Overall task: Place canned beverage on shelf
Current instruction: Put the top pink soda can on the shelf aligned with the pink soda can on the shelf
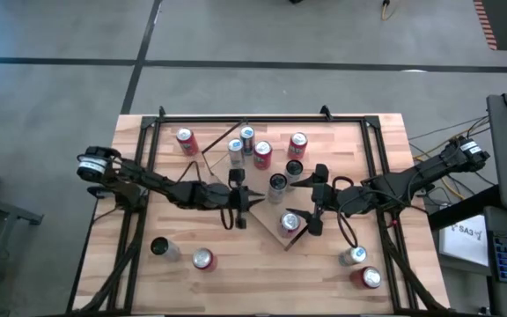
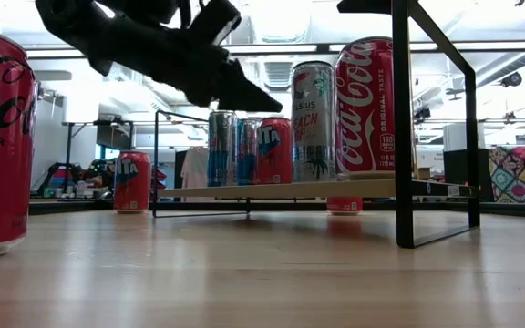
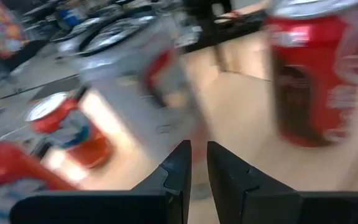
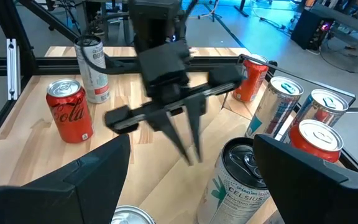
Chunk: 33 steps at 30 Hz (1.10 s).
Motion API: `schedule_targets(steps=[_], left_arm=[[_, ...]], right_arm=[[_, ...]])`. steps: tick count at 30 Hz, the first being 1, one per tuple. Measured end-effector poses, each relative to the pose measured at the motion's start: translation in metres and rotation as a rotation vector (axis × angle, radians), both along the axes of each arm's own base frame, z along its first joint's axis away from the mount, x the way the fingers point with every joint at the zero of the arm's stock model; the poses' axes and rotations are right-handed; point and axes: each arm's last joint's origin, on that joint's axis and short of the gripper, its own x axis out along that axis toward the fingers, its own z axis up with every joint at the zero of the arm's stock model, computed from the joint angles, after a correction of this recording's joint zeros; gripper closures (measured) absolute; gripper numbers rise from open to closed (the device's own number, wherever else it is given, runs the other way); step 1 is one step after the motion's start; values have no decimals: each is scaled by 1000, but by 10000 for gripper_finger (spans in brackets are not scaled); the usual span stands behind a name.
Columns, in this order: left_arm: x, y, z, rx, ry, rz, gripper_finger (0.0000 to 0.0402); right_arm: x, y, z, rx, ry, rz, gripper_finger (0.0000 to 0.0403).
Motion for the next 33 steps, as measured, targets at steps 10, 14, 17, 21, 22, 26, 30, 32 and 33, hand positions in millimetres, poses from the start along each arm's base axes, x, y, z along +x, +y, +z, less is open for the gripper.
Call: schedule_targets(steps=[10,14,17,21,22,26,30,32,33], left_arm=[[6,-4,-4,-51,-58,-39,365],[9,-4,-4,-43,-98,-49,365],[9,-4,-5,-44,-100,-49,365],[10,-3,-5,-43,-107,-45,365],[10,-2,-4,-39,-111,-44,365],[11,1,-2,-28,-133,-33,365],[11,3,0,-28,-150,-25,365],[11,4,0,-27,-151,-23,365],[12,4,0,-28,-153,-23,365]], right_arm=[[0,0,0,6,1,-2,75],[0,0,0,7,1,-3,75],[0,0,0,9,1,-3,75],[0,0,-1,8,1,-3,75],[0,0,-1,7,1,-3,75],[0,0,-1,6,2,-2,75],[0,0,-1,6,2,-2,75],[0,0,-1,6,2,-2,75],[0,0,-1,6,1,-2,75]])
